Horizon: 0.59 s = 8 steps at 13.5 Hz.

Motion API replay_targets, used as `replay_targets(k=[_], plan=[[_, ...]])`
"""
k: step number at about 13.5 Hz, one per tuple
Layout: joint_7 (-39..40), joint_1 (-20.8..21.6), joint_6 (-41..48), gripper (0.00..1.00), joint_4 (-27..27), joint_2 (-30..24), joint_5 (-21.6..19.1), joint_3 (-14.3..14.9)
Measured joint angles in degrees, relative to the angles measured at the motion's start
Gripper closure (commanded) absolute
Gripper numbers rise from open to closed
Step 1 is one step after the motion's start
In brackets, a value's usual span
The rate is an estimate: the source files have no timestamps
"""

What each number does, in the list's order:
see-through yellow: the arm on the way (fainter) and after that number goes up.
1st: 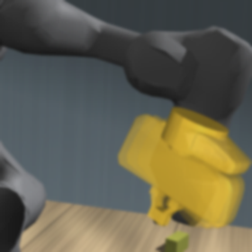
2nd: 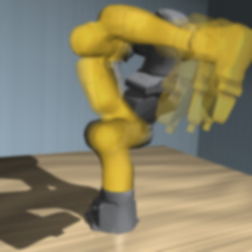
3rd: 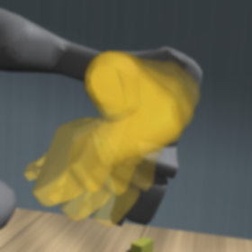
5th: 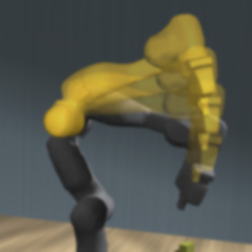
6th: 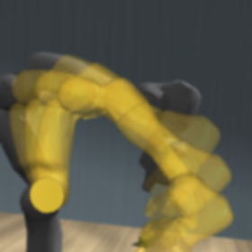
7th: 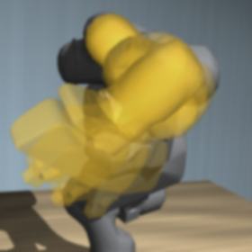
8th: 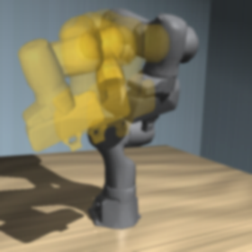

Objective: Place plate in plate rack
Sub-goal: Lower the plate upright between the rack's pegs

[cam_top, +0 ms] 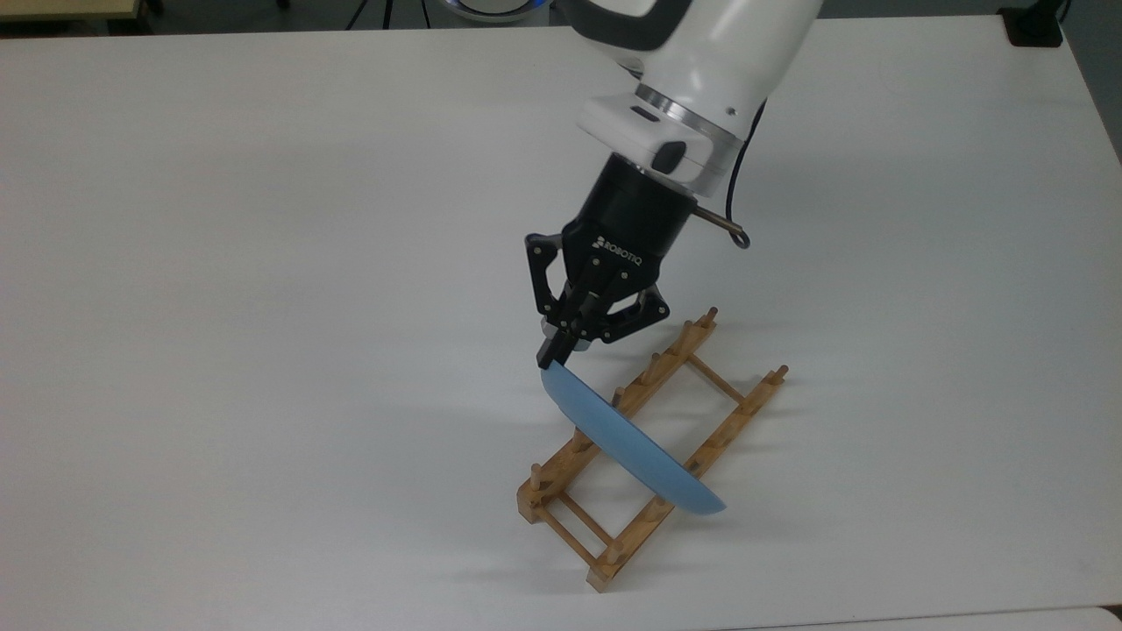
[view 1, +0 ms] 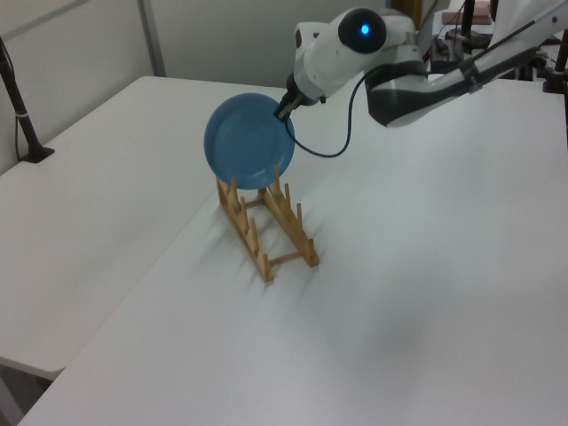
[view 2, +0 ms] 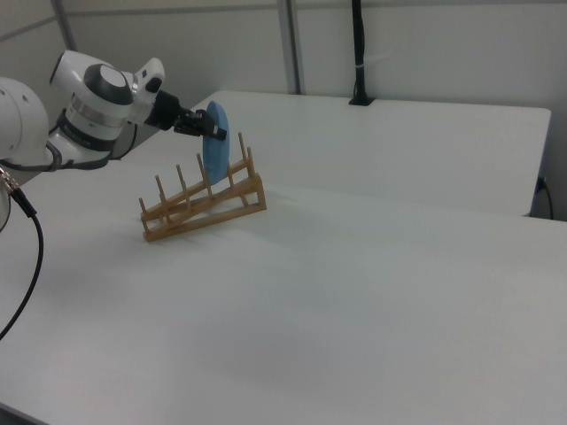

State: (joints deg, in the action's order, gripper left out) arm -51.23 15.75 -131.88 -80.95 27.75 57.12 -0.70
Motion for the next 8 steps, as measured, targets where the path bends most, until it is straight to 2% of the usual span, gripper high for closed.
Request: replay_targets(k=[1, 2, 3, 8], plan=[[-1.31, 0.29, 0.0, 0.5, 0.0, 0.51, 1.85, 0.0], [-2.67, 0.51, 0.0, 0.22, 0.0, 1.07, 3.59, -0.01], [-3.14, 0.56, 0.0, 0.0, 0.0, 1.28, 4.05, -0.01], [-3.67, 0.57, 0.0, 0.0, 1.08, 1.23, 4.16, -0.01]])
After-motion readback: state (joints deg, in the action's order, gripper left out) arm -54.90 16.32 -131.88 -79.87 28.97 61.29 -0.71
